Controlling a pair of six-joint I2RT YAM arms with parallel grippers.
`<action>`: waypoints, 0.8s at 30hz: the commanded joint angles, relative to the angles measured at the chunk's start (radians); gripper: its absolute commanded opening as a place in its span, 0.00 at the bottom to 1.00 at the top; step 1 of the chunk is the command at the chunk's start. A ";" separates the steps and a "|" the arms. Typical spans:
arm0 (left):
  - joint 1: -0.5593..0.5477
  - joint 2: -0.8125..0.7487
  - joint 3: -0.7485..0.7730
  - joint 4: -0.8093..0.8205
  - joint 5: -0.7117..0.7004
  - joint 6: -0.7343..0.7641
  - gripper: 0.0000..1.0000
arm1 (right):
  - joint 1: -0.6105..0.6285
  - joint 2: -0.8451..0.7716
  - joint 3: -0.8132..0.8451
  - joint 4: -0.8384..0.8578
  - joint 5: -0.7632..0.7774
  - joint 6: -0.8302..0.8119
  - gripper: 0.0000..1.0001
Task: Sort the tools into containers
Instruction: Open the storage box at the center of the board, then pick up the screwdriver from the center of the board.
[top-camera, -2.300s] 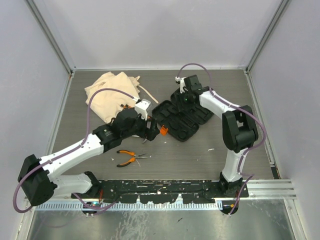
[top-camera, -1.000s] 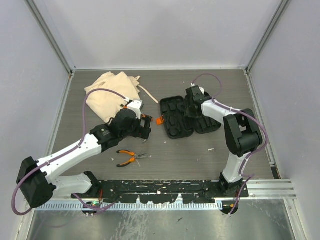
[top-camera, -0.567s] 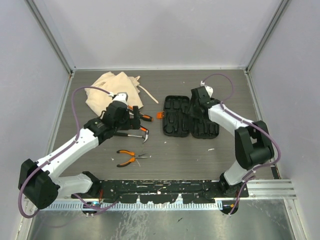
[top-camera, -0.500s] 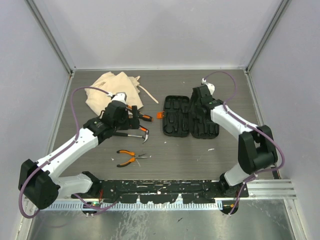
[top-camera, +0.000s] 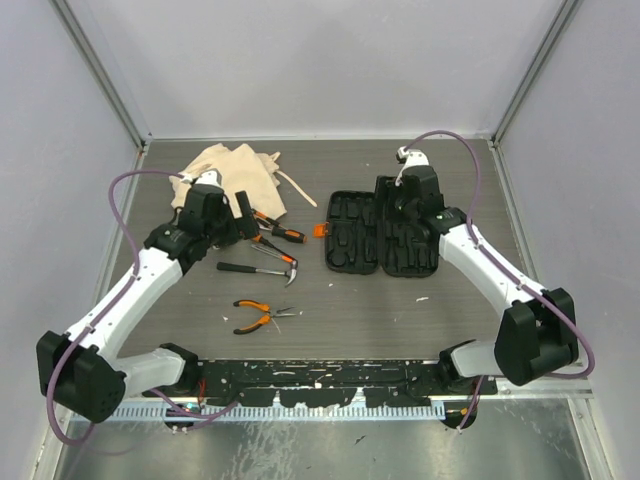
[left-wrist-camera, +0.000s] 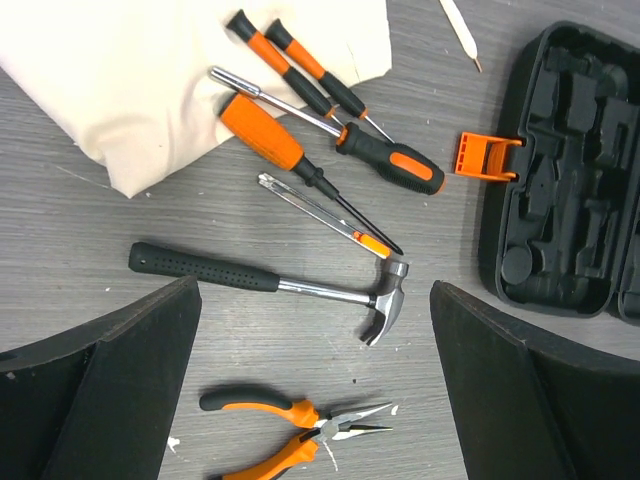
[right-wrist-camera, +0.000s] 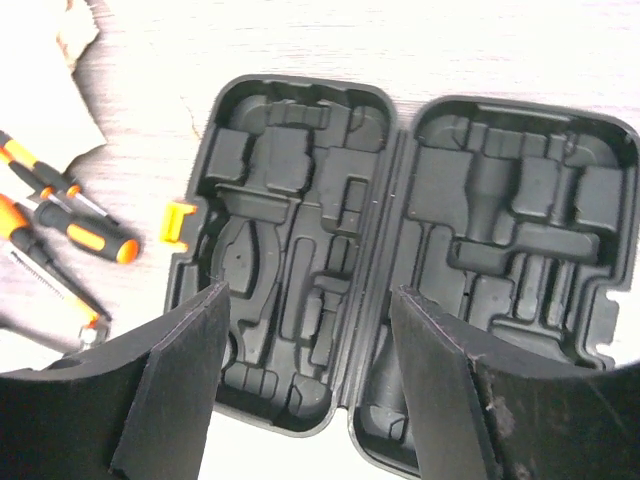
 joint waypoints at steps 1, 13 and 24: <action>0.034 -0.043 0.059 -0.041 0.028 -0.018 0.98 | -0.002 0.009 0.101 0.006 -0.177 -0.125 0.70; 0.042 -0.083 0.008 -0.034 0.035 -0.019 0.98 | 0.056 0.201 0.258 -0.018 -0.298 -0.154 0.73; 0.046 -0.062 0.037 -0.051 -0.073 0.010 0.98 | 0.180 0.433 0.437 -0.100 -0.371 -0.291 0.75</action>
